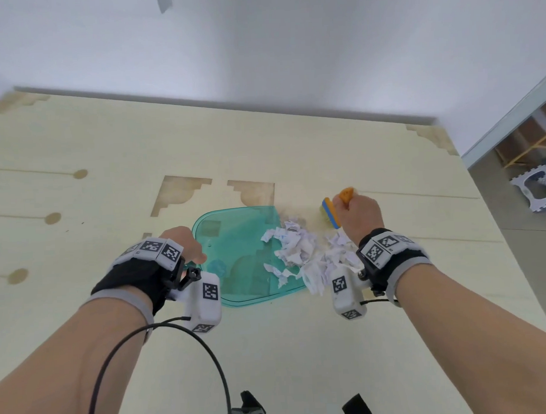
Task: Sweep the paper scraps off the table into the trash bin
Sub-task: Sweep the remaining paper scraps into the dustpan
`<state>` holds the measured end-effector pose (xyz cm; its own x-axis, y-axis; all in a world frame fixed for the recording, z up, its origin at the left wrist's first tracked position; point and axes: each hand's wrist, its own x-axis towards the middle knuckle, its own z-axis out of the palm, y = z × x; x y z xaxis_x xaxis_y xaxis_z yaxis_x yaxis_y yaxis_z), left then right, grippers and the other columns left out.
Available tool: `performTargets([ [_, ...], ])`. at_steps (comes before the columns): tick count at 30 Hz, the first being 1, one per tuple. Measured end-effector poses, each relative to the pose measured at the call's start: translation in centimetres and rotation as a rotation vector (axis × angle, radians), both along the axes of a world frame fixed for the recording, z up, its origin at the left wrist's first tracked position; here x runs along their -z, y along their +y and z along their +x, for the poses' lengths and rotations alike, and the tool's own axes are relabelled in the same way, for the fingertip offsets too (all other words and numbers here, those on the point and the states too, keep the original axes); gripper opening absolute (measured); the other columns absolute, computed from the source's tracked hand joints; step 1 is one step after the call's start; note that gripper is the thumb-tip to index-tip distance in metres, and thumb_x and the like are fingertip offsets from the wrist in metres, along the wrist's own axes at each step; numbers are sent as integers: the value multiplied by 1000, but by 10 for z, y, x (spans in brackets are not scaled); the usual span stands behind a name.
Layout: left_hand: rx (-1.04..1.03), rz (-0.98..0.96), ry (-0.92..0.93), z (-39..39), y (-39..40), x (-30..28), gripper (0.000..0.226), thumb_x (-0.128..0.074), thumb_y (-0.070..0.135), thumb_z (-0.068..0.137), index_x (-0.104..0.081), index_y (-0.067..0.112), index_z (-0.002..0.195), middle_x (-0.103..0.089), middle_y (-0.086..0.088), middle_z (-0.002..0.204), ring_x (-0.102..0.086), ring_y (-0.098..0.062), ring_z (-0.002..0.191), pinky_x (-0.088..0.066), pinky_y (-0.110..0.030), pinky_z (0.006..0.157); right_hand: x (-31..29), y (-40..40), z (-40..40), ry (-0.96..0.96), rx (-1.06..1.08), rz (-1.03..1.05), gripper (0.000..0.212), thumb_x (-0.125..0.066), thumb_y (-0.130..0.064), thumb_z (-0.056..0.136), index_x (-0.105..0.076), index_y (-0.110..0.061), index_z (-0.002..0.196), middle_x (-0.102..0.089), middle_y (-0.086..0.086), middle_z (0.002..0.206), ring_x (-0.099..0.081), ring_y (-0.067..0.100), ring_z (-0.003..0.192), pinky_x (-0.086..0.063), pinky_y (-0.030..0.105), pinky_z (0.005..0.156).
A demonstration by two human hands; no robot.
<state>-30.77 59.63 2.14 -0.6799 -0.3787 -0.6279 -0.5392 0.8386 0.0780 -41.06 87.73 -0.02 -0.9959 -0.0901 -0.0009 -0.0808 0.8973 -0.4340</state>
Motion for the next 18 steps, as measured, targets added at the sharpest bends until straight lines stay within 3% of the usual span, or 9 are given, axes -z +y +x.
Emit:
performTargets([
  [2, -1, 8, -2, 0, 0, 1, 43, -58, 13, 87, -30, 11, 55, -30, -1, 55, -28, -13, 48, -23, -21, 48, 2, -9, 9, -37, -82, 46, 46, -35, -26, 99, -29, -15, 55, -36, 1, 50, -46, 28, 63, -31, 31, 60],
  [4, 6, -4, -6, 1, 1, 3, 43, -58, 15, 88, -30, 11, 55, -31, -1, 56, -29, -13, 48, -23, -20, 48, 4, -19, 16, -78, -130, 10, 48, -37, -28, 99, -37, -10, 55, -41, 4, 49, -48, 30, 62, -33, 32, 59],
  [6, 9, -14, -6, 2, 1, 5, 43, -57, 16, 89, -30, 11, 56, -31, -1, 56, -29, -13, 49, -23, -20, 49, 4, -28, 19, -131, -153, -66, 48, -39, -30, 99, -60, 4, 73, -62, 18, 66, -59, 35, 73, -47, 37, 68],
  [8, 10, -12, -5, 2, 1, 7, 43, -57, 16, 88, -30, 11, 56, -31, -1, 57, -29, -13, 49, -24, -19, 49, 3, -33, 20, -201, -167, -160, 47, -43, -31, 98, -65, 10, 96, -69, 26, 85, -65, 37, 85, -50, 44, 83],
  [10, 8, -7, -3, 2, -1, 9, 42, -58, 16, 88, -31, 11, 56, -31, -1, 57, -30, -13, 50, -25, -19, 50, 0, -32, 21, -237, -163, -273, 45, -47, -32, 97, -66, 10, 97, -70, 25, 88, -66, 37, 86, -50, 48, 87],
  [13, -3, 12, 3, 1, -4, 12, 42, -59, 16, 87, -32, 11, 56, -32, -1, 56, -31, -13, 49, -26, -20, 49, -9, -19, 16, -110, -43, -358, 41, -47, -32, 97, -68, 3, 97, -71, 17, 84, -67, 31, 82, -53, 45, 86],
  [18, -38, 30, 8, 0, -8, 19, 41, -62, 17, 85, -34, 11, 54, -35, -1, 55, -33, -14, 48, -27, -21, 47, -4, 19, -5, 127, 112, -131, 43, -39, -31, 99, -65, 3, 96, -66, 20, 81, -60, 36, 81, -44, 35, 72],
])
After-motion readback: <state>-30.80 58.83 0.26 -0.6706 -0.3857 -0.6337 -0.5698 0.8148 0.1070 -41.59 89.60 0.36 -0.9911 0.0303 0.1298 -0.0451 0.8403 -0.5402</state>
